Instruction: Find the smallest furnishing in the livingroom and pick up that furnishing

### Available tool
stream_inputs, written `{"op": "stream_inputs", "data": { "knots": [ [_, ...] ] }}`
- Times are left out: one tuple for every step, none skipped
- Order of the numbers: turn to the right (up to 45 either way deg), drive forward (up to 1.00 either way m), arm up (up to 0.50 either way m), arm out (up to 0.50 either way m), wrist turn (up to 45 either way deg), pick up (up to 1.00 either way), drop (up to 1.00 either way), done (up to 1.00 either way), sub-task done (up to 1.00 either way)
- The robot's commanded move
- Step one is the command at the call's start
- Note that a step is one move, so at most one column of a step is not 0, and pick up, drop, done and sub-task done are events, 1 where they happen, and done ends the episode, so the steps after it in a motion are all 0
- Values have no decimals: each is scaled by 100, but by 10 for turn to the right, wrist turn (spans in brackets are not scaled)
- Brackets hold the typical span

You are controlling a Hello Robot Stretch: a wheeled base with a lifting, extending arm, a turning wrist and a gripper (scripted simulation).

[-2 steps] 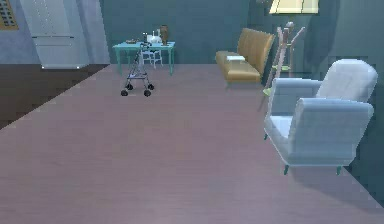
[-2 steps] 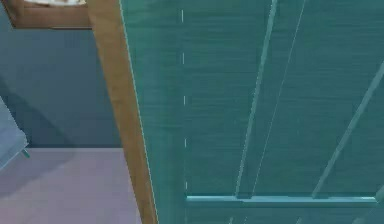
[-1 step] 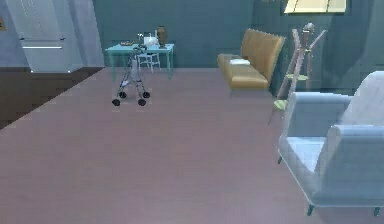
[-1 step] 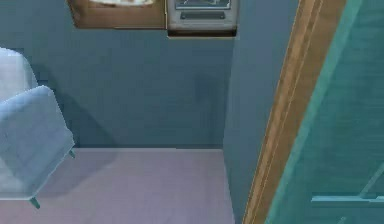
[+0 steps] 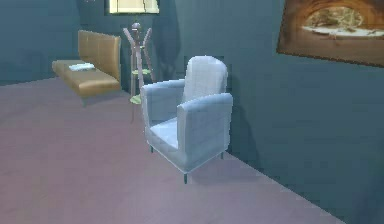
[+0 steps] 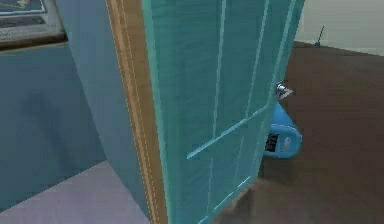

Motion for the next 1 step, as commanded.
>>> {"op": "stream_inputs", "data": {
  "knots": [
    [0,45,0,0,0,0,0,0,0]
  ]
}}
